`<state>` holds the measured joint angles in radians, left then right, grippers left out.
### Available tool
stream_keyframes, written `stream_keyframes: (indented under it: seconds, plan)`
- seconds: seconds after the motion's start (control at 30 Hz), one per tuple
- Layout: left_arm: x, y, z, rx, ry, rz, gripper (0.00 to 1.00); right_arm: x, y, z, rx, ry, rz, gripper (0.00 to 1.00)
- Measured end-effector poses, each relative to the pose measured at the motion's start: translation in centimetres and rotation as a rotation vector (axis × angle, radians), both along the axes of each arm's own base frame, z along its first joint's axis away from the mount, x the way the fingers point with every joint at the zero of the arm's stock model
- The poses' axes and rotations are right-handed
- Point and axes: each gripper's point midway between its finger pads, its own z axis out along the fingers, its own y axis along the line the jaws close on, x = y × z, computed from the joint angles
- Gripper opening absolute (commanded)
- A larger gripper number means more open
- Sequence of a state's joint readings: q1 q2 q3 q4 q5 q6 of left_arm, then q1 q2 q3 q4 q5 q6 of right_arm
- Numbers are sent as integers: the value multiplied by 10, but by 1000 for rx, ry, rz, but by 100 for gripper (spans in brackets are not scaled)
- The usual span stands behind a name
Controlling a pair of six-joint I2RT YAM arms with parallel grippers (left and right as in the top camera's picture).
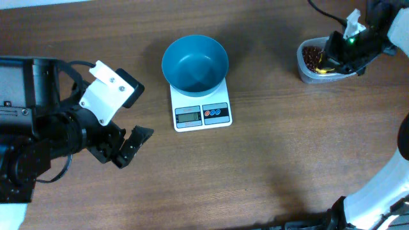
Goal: Scoop item into bowl and weigh 50g on scale
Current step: 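Lower the scoop into the red beans with the right gripper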
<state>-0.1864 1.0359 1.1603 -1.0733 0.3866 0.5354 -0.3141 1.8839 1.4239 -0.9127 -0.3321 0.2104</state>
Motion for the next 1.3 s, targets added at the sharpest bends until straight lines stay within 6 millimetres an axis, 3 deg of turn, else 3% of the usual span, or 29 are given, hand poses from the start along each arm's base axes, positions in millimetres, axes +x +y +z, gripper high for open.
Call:
stream_keyframes:
  seconds: [0.1, 0.67, 0.87, 1.03, 1.3]
  plan:
    - [0, 0, 0, 0, 0, 0, 99, -6, -21, 3, 92, -19, -77, 4]
    - [0, 0, 0, 0, 0, 0, 99, -15, -7, -3, 254, -33, -91, 4]
    - [0, 0, 0, 0, 0, 0, 99, -18, -21, -2, 310, -70, -135, 4]
    - [0, 0, 0, 0, 0, 0, 99, -24, -46, 5, 363, -151, -149, 4]
    - [0, 0, 0, 0, 0, 0, 99, -18, -43, 12, 374, -226, -82, 4]
